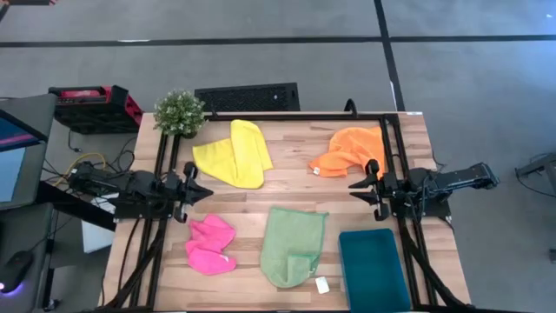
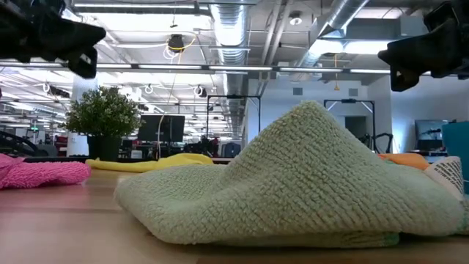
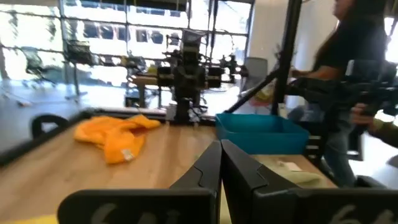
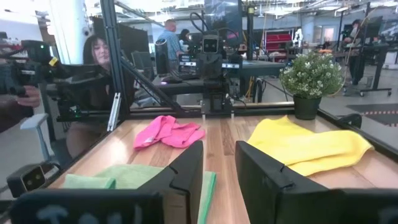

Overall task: Fold microfiber towels
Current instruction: Fold the yellow microfiber towel

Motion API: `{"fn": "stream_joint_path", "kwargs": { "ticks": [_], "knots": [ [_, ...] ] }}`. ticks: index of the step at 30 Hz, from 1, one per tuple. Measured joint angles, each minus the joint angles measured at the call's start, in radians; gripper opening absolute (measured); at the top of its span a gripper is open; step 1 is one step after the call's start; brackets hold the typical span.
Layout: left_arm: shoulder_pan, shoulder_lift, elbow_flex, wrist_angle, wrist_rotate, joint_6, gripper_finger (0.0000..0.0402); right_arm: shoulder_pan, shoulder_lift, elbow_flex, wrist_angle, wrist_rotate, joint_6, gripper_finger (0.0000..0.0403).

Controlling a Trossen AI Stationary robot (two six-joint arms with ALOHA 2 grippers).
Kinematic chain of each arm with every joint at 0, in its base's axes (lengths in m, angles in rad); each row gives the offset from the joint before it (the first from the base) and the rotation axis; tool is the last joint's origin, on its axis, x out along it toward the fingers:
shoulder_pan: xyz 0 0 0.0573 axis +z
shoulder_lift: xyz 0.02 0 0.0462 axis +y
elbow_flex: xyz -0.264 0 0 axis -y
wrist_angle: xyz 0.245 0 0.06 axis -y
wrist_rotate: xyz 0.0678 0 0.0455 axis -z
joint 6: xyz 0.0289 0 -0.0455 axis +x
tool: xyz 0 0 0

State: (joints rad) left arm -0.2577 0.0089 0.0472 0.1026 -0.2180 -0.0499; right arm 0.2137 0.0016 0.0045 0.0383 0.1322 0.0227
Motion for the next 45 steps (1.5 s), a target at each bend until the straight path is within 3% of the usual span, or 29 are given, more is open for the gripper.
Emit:
{"fn": "stream_joint_path", "kwargs": {
  "ticks": [4, 10, 18, 30, 39, 45],
  "knots": [
    [0.000, 0.028, 0.093, -0.053, -0.096, 0.083, 0.0000, 0.000, 0.000, 0.000, 0.000, 0.000, 0.058, 0.0118],
    [0.000, 0.188, 0.257, -0.208, -0.249, 0.073, 0.0000, 0.000, 0.000, 0.000, 0.000, 0.000, 0.117, 0.0118],
    [0.000, 0.487, 0.476, -0.508, -0.397, -0.167, 0.0000, 0.000, 0.000, 0.000, -0.001, 0.000, 0.117, 0.0118],
    [0.023, 0.808, 0.728, -0.983, -0.395, -0.764, 0.0000, 0.000, 0.000, 0.000, -0.001, 0.000, 0.103, 0.0118],
    [0.084, 0.892, 0.770, -1.042, -0.361, -0.808, 0.0000, 0.000, 0.000, 0.010, -0.002, 0.000, 0.100, 0.0118],
    [0.138, 0.926, 0.770, -1.086, -0.246, -0.870, 0.0000, 0.000, 0.000, 0.021, -0.001, 0.000, 0.097, 0.0118]
  ]
}}
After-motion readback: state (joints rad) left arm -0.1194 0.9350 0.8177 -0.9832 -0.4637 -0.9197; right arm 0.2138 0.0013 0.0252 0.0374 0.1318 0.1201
